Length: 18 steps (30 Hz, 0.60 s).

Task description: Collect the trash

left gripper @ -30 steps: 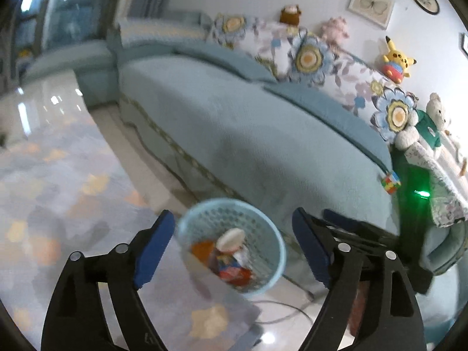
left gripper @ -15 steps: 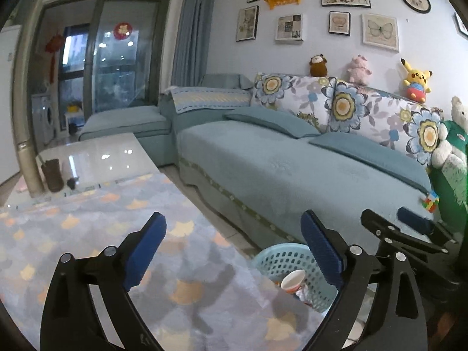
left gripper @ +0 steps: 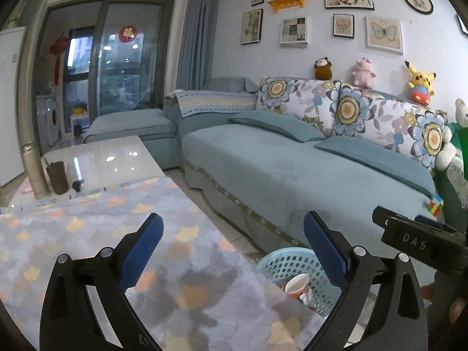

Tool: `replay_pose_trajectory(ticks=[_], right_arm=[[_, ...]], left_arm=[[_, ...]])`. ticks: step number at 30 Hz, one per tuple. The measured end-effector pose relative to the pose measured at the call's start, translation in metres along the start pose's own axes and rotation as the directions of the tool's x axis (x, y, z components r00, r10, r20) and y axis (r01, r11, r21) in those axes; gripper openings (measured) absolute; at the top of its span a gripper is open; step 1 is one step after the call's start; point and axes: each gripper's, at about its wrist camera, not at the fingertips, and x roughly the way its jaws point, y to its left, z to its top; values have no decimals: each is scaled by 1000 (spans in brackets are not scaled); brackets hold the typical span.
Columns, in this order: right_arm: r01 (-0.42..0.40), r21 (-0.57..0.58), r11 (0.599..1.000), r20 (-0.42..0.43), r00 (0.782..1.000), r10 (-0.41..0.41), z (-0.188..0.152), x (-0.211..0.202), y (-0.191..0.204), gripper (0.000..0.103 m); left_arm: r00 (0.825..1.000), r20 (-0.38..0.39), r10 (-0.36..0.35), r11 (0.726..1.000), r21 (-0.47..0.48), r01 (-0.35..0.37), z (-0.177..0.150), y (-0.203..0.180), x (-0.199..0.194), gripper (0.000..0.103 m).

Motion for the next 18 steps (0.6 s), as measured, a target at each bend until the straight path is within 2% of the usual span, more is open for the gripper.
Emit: replay_pose_trajectory(ticks=[2, 5, 6, 9, 13, 18], right_arm=[[28, -51, 998, 70, 997, -24, -6, -3, 5, 84], [58, -149, 987, 203, 979, -27, -16, -11, 9, 84], [63, -154, 986, 222, 975, -28, -14, -11, 8, 85], [2, -141, 990, 204, 979, 28, -14, -4, -2, 86], [39, -179, 983, 208, 978, -1, -19, 4, -8, 86], [7, -151, 989, 177, 984, 20, -17, 13, -21, 86]], left_arm=[[1000, -8, -2, 1000, -13, 2, -1, 1, 1, 94], [1000, -28, 2, 1000, -28, -2, -4, 1, 7, 94], [999, -31, 10, 1000, -25, -11, -5, 0, 9, 94], [998, -53, 16, 1000, -14, -17, -10, -5, 17, 94], [997, -74, 2, 1000, -6, -3, -12, -11, 24, 94], [997, -76, 28, 999, 28, -26, -18, -19, 27, 94]])
